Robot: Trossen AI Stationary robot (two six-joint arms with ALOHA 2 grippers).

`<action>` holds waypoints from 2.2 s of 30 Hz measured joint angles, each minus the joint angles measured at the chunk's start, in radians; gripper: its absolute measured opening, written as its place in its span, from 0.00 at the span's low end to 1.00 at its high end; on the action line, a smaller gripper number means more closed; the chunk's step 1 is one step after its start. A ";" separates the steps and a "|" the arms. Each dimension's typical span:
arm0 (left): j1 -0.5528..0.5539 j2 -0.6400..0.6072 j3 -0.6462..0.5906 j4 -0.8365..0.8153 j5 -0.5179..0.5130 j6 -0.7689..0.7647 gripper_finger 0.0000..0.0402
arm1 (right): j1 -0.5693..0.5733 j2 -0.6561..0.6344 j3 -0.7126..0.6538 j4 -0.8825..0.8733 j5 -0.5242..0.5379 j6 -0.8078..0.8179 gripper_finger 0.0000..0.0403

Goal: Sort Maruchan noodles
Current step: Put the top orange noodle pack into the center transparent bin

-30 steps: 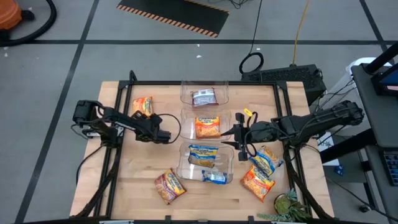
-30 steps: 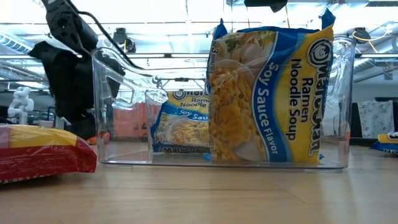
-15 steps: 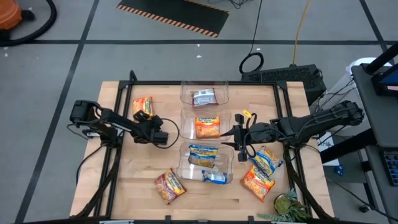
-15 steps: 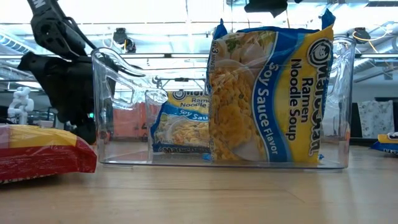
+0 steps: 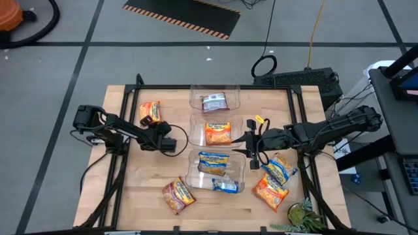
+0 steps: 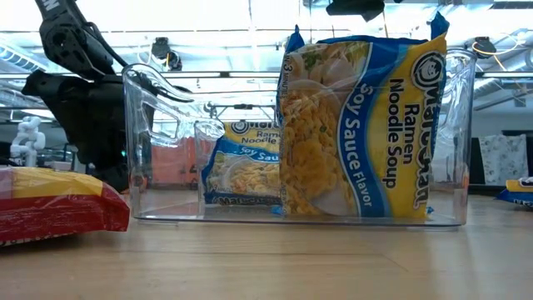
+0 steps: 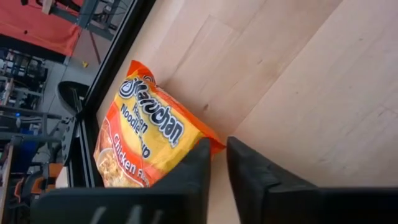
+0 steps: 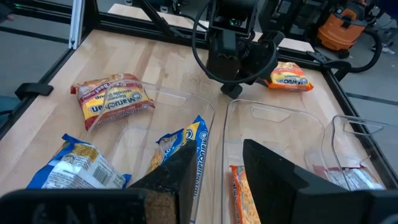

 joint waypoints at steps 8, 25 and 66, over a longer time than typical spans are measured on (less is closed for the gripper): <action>0.000 0.004 0.018 -0.033 0.006 0.015 0.01 | 0.000 0.000 0.000 0.000 0.000 -0.003 0.31; -0.040 0.007 0.114 -0.249 0.026 0.022 0.01 | 0.000 0.000 0.000 -0.001 0.000 -0.008 0.31; 0.082 0.001 0.035 -0.122 0.090 0.088 0.27 | 0.000 0.000 0.000 -0.039 -0.003 0.019 0.31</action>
